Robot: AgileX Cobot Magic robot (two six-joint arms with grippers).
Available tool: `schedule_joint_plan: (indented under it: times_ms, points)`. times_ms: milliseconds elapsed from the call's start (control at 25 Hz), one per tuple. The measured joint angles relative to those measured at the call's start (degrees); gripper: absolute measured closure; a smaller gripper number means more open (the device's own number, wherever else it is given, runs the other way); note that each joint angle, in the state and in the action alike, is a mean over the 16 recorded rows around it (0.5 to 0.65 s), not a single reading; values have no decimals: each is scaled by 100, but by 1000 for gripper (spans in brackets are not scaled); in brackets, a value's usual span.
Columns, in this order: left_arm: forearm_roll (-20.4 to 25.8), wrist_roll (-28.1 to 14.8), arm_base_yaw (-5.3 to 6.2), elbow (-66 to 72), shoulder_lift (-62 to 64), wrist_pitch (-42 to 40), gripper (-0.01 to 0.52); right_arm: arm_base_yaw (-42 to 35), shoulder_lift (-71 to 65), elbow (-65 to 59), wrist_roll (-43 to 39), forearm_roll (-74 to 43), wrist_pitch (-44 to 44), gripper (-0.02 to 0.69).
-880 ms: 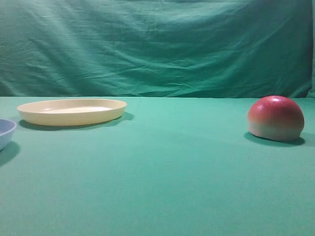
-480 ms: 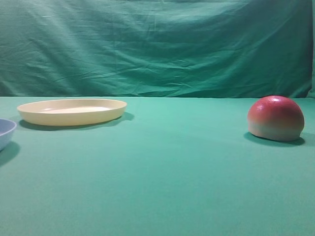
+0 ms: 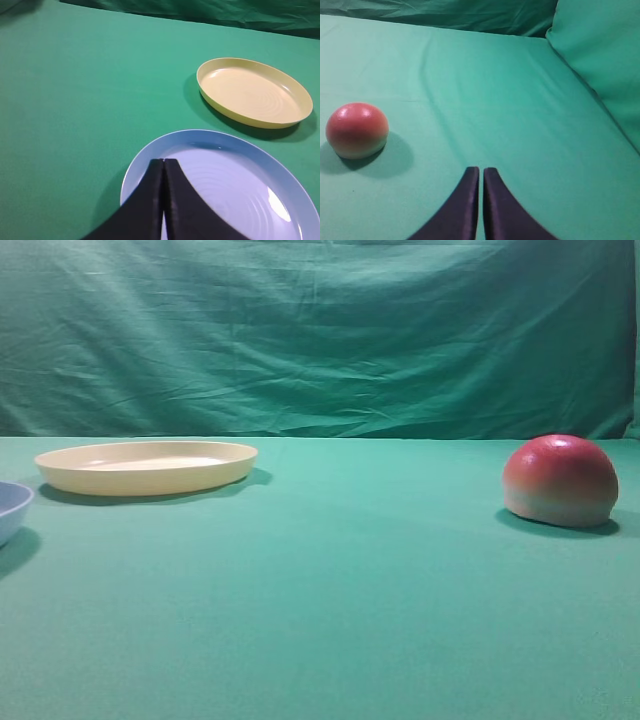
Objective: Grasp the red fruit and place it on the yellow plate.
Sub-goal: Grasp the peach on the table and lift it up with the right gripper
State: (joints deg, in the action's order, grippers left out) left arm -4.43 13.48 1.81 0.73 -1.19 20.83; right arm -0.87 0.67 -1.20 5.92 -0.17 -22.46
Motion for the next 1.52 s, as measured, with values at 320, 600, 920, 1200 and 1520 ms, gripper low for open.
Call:
schedule_joint_plan:
  times_ms: [320,600,920,1200,1520]
  points:
    - [0,0,0,0,0,0,514,0,0,-6,-27,58,104,665]
    - [0,0,0,0,0,0,514,0,0,17,-184,564,888,665]
    - [0,0,0,0,0,0,514,0,-200,621,-170,1204,1310,665]
    - [0,0,0,0,0,0,514,1,-1014,1518,483,1332,571,665]
    - [0,0,0,0,0,0,514,139,-2468,2387,1246,1322,-631,665]
